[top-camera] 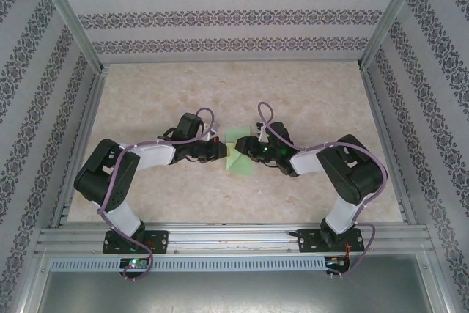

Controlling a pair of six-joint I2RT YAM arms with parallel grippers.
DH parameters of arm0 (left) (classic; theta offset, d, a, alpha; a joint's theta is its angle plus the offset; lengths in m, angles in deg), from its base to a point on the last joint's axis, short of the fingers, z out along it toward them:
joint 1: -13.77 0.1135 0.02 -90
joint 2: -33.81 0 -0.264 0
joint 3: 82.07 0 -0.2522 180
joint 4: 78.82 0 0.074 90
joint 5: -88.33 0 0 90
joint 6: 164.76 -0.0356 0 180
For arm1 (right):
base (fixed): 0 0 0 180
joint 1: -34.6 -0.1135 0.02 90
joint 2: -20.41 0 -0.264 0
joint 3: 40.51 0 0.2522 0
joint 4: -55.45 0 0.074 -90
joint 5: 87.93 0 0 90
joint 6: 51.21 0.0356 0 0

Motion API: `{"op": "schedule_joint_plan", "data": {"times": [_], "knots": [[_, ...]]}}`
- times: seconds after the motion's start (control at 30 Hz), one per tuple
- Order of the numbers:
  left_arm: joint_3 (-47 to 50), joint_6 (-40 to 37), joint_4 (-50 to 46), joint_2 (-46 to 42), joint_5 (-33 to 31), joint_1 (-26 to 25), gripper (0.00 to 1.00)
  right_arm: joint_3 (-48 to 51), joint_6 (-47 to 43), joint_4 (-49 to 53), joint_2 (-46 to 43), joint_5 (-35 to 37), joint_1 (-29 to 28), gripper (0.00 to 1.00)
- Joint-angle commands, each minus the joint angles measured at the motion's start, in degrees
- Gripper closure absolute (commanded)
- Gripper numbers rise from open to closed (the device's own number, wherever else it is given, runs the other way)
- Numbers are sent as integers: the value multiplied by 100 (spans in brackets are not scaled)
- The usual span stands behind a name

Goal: Fold a paper plane with a square sheet of paper (fold left side to right side)
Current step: Turn over the paper at the center of the table.

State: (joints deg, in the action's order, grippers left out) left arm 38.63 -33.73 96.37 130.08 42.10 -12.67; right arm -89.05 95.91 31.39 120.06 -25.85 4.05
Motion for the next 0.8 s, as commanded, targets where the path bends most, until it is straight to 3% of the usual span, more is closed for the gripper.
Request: {"op": "schedule_joint_plan", "data": {"times": [0.0,0.1,0.4,0.77], "knots": [[103,-52,89,32,-123,59,97,-90,-4,-261,111,13,-40,63],[107,-78,54,50,-157,55,91,-55,0,-261,131,49,-44,71],[137,-300,-265,-382,-322,82,62,-37,-115,-262,8,120,-29,93],[693,36,-21,-2157,-738,345,32,-18,-606,-296,-1055,16,278,98]]}}
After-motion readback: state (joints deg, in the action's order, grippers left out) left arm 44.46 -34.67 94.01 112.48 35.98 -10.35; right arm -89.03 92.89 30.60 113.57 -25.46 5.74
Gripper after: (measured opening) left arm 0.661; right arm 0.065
